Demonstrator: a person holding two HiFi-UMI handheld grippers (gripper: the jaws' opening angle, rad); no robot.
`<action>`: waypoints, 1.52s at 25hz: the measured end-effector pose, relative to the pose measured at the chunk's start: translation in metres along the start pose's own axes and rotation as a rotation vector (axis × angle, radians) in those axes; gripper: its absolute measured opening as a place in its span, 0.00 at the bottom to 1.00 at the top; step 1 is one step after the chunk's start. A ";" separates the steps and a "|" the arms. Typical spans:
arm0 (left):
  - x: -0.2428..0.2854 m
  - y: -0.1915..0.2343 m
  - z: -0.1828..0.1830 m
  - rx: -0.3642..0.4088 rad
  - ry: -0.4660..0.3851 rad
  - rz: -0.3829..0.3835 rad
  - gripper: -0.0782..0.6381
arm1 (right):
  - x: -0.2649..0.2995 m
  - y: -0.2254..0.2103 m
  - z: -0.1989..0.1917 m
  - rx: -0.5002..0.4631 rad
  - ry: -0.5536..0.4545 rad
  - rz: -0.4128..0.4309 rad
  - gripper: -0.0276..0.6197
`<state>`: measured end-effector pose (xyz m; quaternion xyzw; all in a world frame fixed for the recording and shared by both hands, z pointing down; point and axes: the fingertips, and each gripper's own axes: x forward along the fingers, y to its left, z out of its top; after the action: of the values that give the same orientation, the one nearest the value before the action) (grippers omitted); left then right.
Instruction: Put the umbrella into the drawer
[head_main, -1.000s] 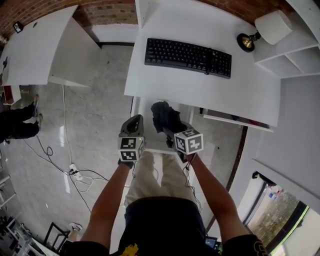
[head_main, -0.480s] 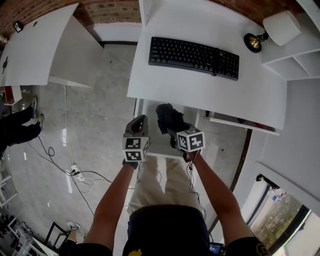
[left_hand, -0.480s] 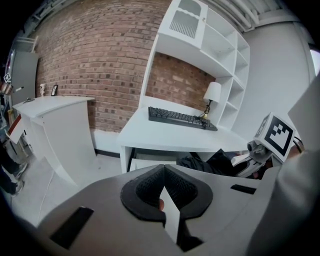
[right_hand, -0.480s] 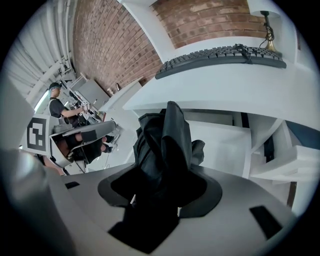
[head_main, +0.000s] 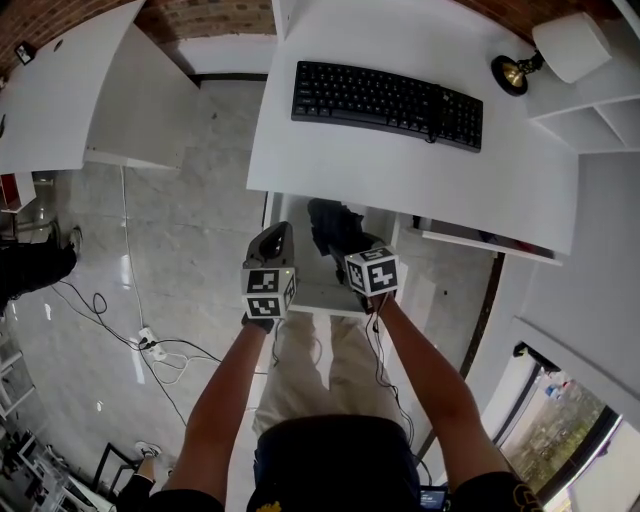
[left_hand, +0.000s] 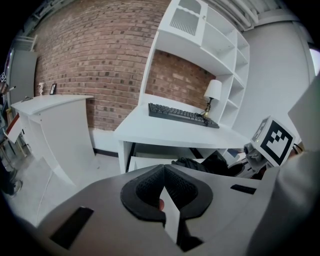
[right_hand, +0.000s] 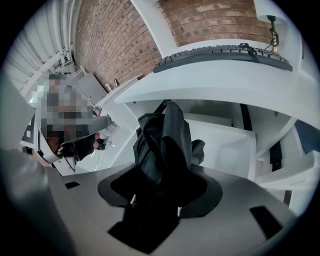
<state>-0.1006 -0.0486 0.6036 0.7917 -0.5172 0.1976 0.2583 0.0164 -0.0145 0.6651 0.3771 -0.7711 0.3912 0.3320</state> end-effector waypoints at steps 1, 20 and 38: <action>0.001 0.001 -0.002 0.000 0.002 0.001 0.13 | 0.003 0.001 -0.002 -0.005 -0.002 0.000 0.39; 0.035 -0.002 -0.016 -0.009 -0.025 -0.034 0.13 | 0.060 -0.014 -0.006 -0.142 -0.058 -0.022 0.39; 0.050 0.008 -0.045 -0.003 -0.027 -0.011 0.13 | 0.086 -0.024 -0.017 -0.181 -0.088 -0.037 0.40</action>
<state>-0.0911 -0.0599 0.6694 0.7967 -0.5167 0.1844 0.2536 -0.0027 -0.0378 0.7511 0.3765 -0.8099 0.2967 0.3379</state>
